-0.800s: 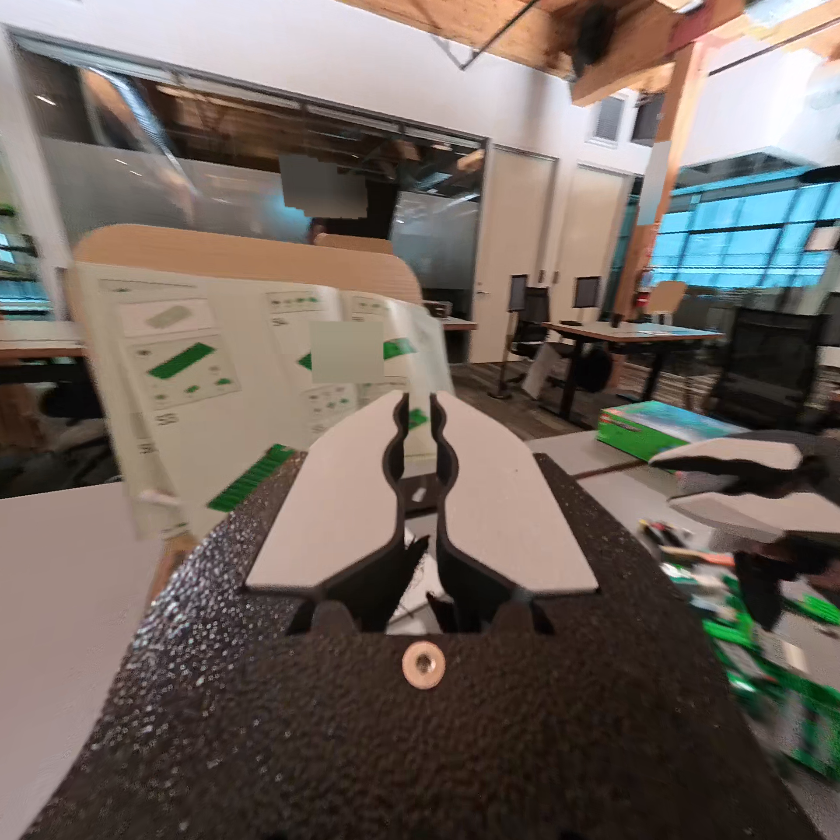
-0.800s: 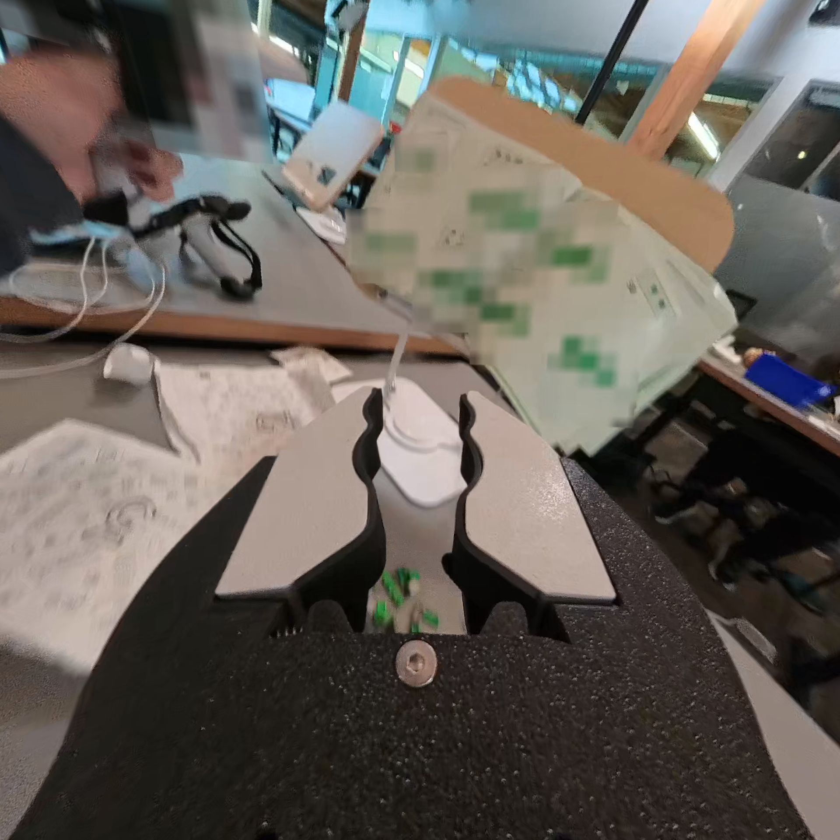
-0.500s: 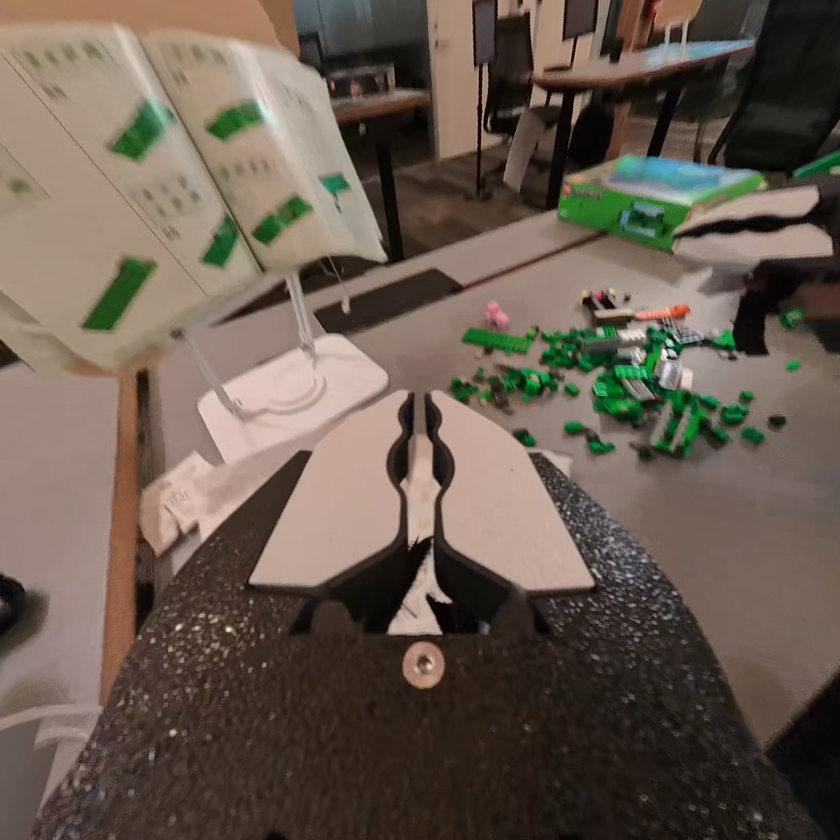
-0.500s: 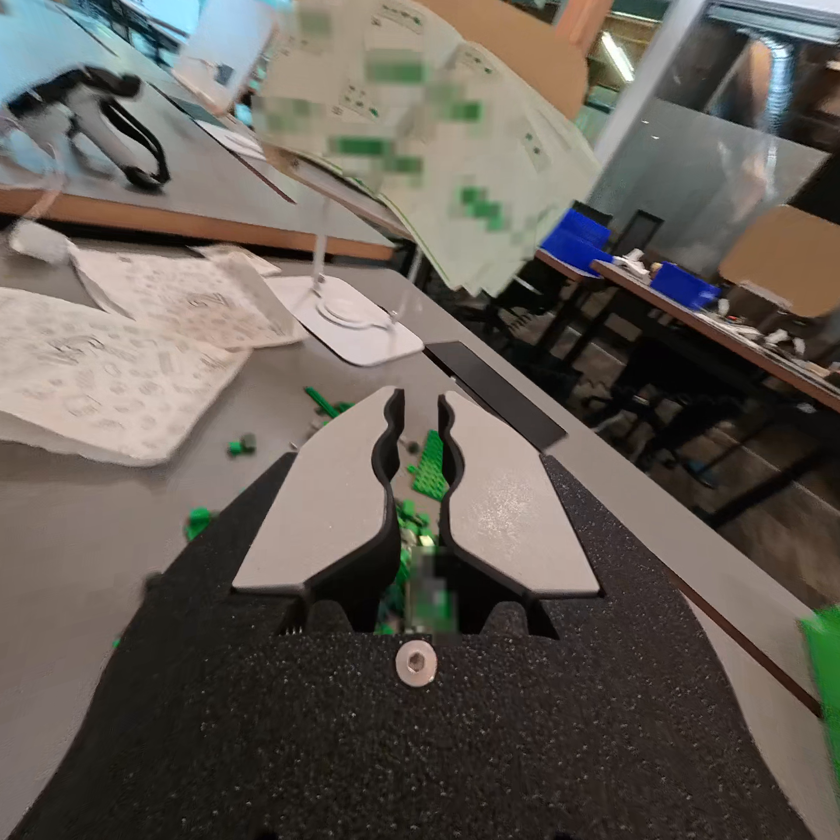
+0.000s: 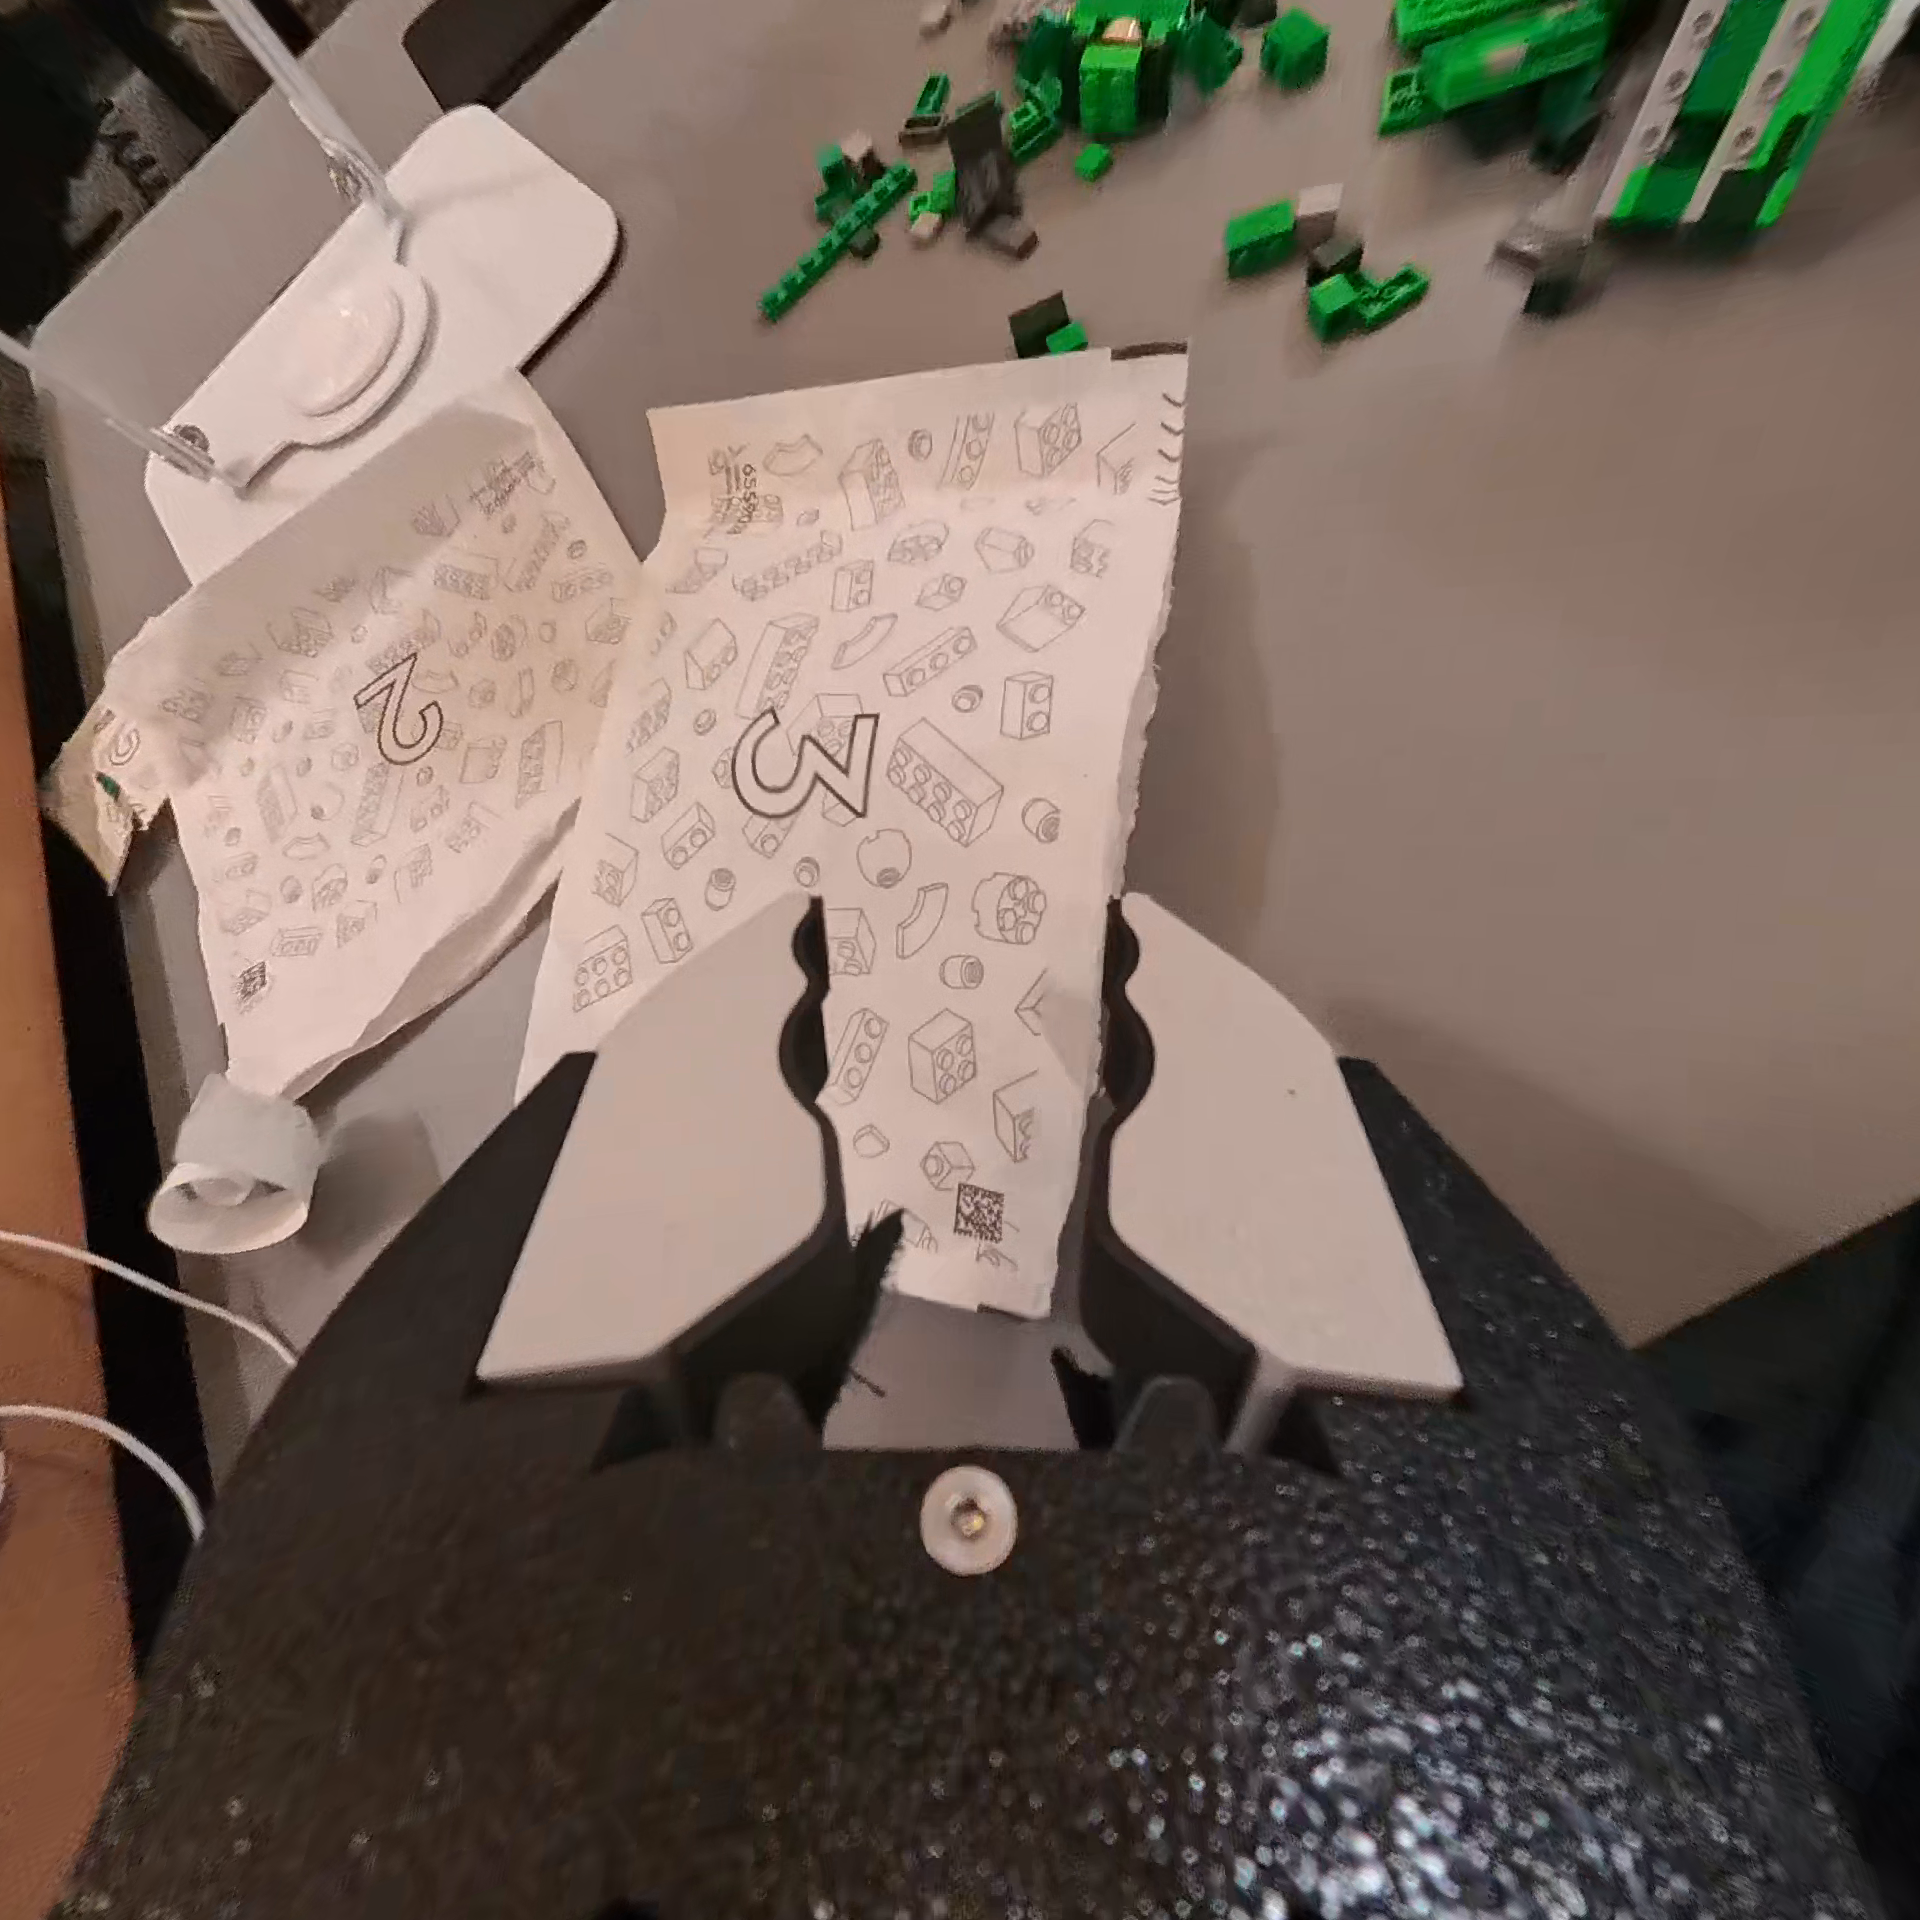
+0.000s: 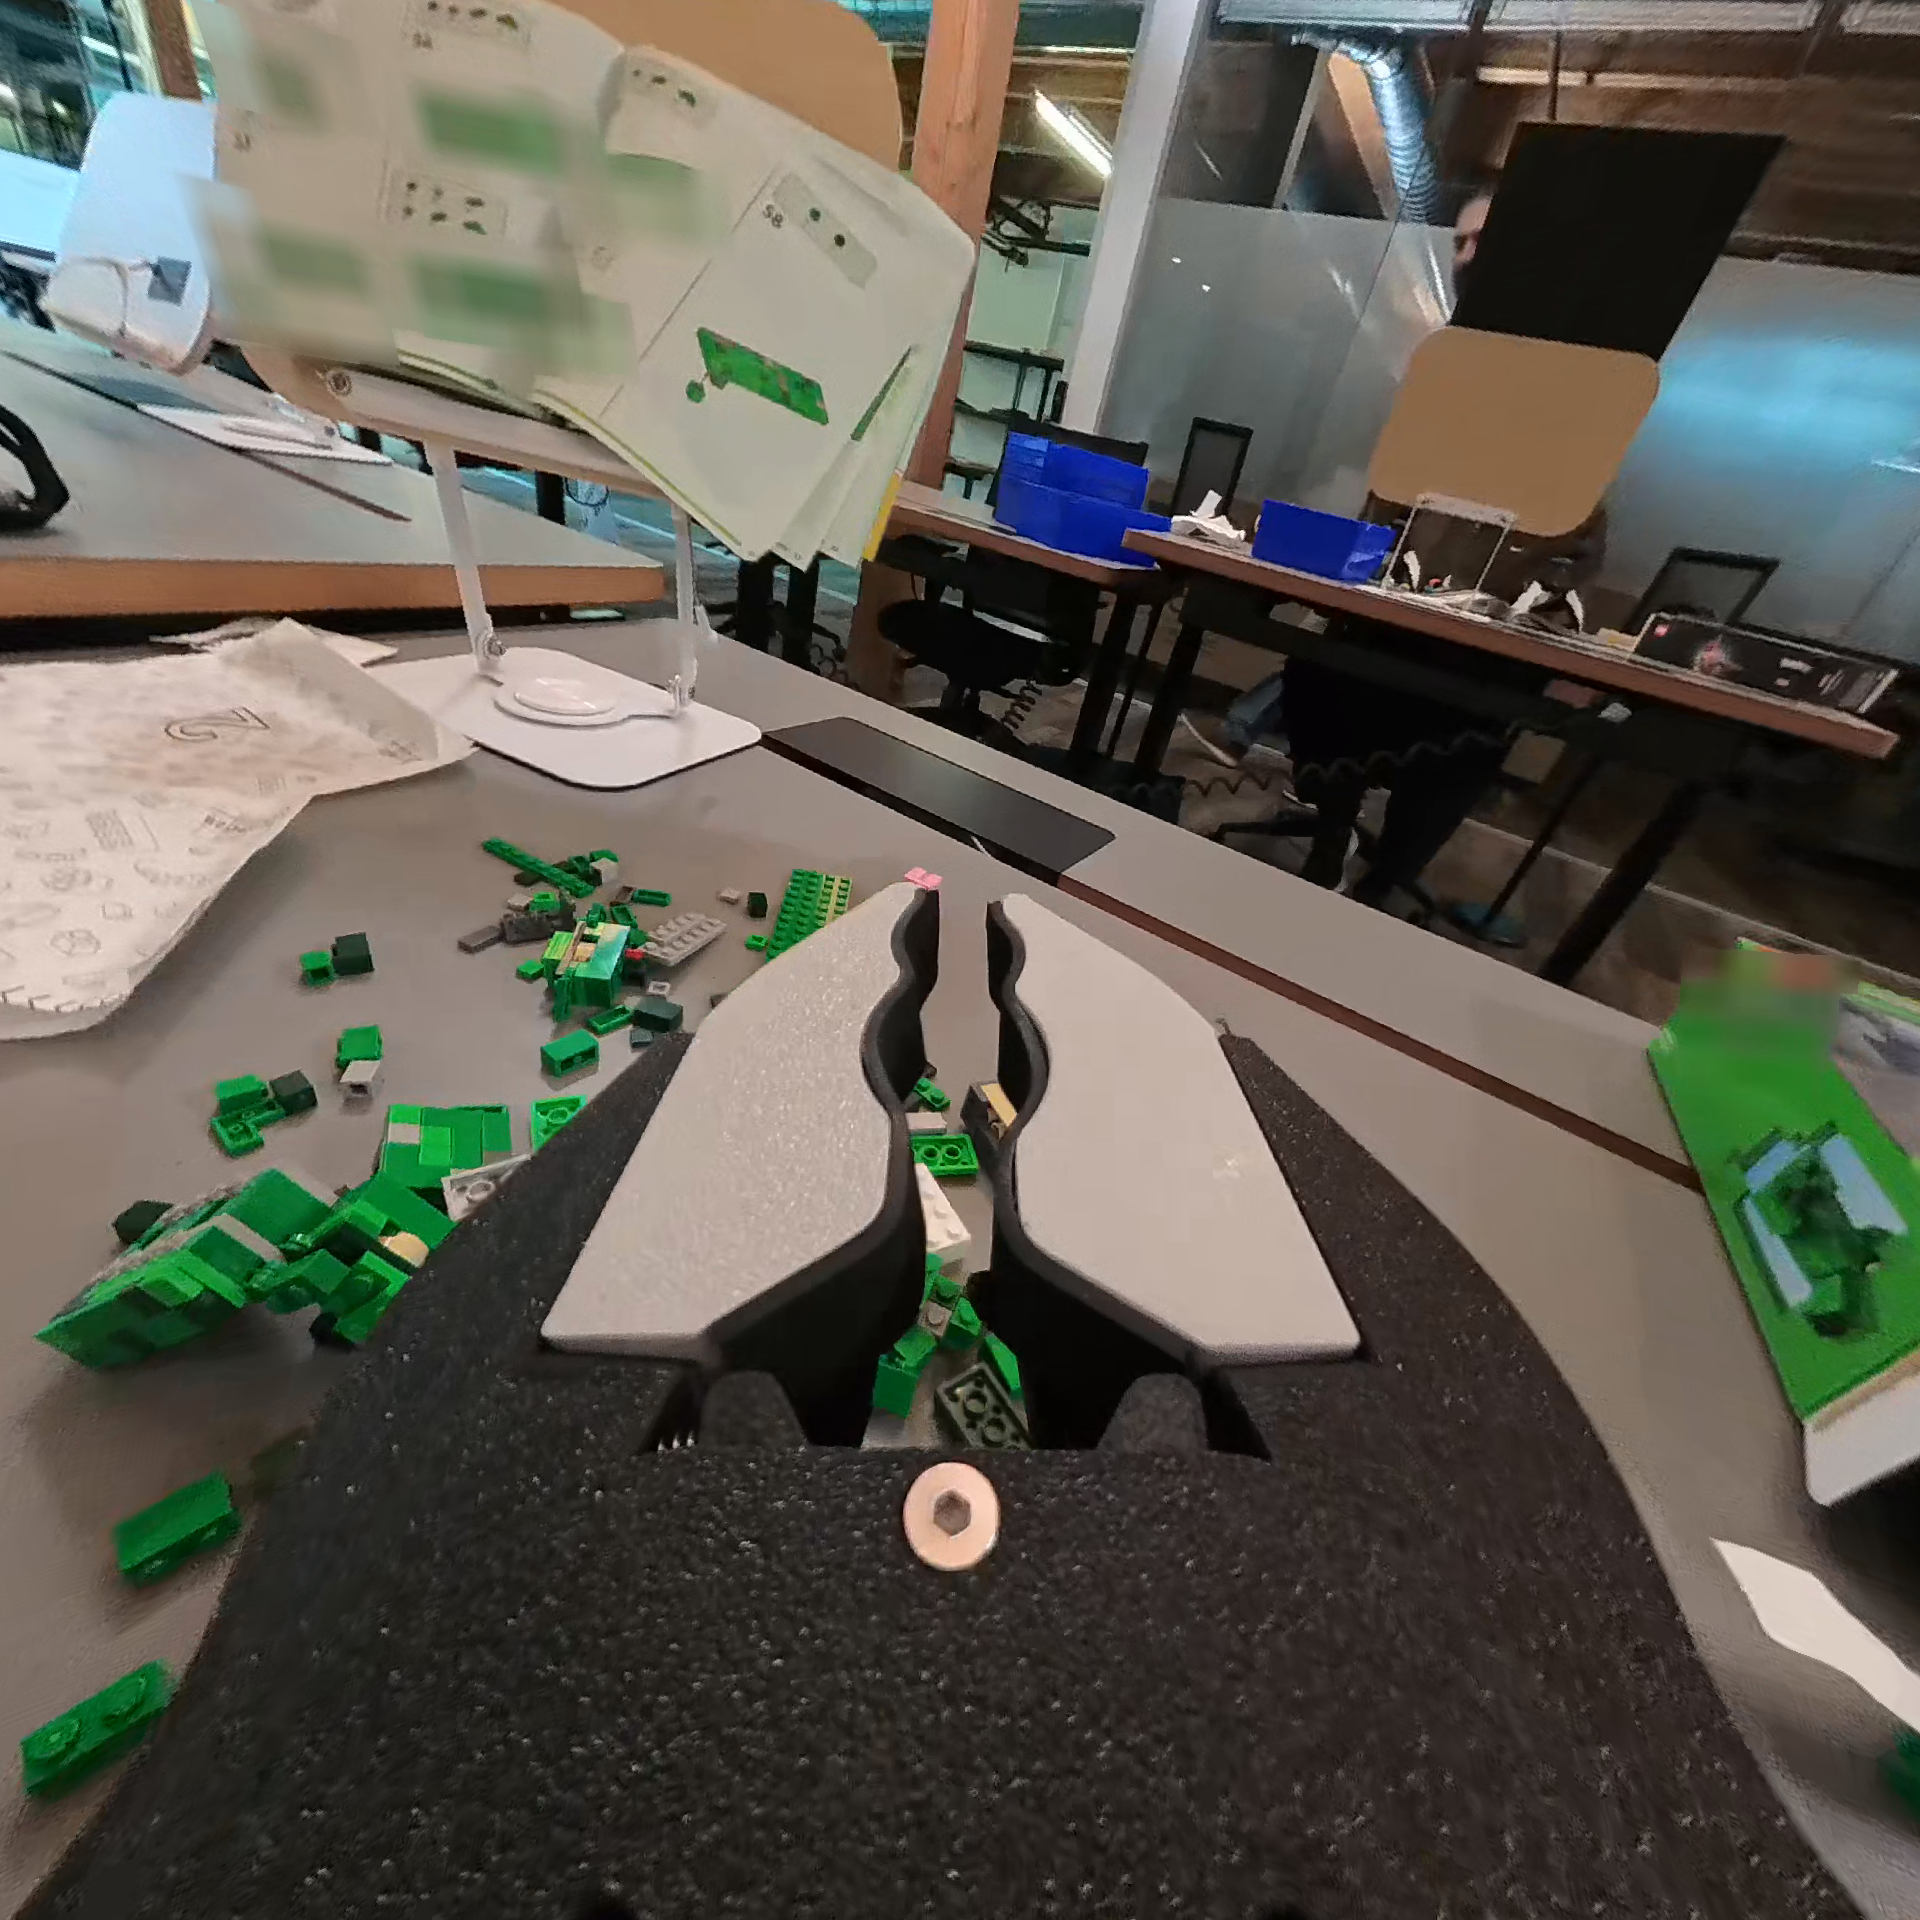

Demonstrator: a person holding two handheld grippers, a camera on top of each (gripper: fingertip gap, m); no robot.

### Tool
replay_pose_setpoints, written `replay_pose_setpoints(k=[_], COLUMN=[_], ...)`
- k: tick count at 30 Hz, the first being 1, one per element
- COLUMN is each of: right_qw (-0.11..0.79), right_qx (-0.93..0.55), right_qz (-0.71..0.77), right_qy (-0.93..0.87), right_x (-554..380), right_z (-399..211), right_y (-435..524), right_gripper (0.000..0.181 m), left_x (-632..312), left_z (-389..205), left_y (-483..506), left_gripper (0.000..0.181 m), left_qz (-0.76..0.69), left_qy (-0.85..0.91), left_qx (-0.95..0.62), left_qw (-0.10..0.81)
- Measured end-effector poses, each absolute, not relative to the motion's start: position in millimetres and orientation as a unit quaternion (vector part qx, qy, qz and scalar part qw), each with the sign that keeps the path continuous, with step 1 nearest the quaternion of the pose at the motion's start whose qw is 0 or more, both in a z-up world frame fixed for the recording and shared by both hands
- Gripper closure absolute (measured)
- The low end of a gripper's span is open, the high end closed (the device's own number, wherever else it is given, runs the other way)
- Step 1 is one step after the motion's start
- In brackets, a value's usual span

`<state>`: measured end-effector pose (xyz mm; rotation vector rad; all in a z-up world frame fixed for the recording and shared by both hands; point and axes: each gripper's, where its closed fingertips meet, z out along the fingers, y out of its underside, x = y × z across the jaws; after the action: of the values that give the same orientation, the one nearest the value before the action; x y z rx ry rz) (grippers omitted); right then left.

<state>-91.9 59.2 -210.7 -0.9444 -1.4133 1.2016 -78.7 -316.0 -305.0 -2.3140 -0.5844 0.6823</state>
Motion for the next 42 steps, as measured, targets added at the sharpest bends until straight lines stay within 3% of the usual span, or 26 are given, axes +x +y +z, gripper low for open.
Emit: replay_pose_setpoints(k=[13,17,22,27,33,42], right_qw=[0.487,0.492,0.503,0.528,0.574,0.568], right_qx=[-0.414,-0.429,-0.451,-0.435,-0.385,-0.378], right_qz=[0.522,0.554,0.561,0.529,0.485,0.478], right_qy=[-0.564,-0.516,-0.479,-0.502,-0.536,-0.553], right_x=[-98.9,-98.5,-103.4,-107.2,-106.0,-108.1], right_z=[-222.8,-219.8,-232.5,-240.5,-240.6,-246.3], right_y=[64.3,75.1,87.2,80.3,64.9,59.2], right_gripper=[0.174,0.174,0.174,0.176,0.181,0.181], left_x=[-99.6,-106.0,-105.3,-103.9,-101.1,-100.1], left_z=[-329.9,-319.7,-283.3,-275.5,-274.8,-282.4], left_y=[-296.7,-291.2,-297.4,-302.8,-300.8,-294.8], left_gripper=[0.129,0.133,0.151,0.148,0.148,0.147], left_qz=[0.274,0.317,0.421,0.431,0.439,0.451], left_qy=[-0.223,-0.231,-0.211,-0.209,-0.197,-0.174], left_qx=[-0.880,-0.834,-0.740,-0.713,-0.712,-0.730], left_qw=[0.319,0.387,0.481,0.512,0.511,0.482])
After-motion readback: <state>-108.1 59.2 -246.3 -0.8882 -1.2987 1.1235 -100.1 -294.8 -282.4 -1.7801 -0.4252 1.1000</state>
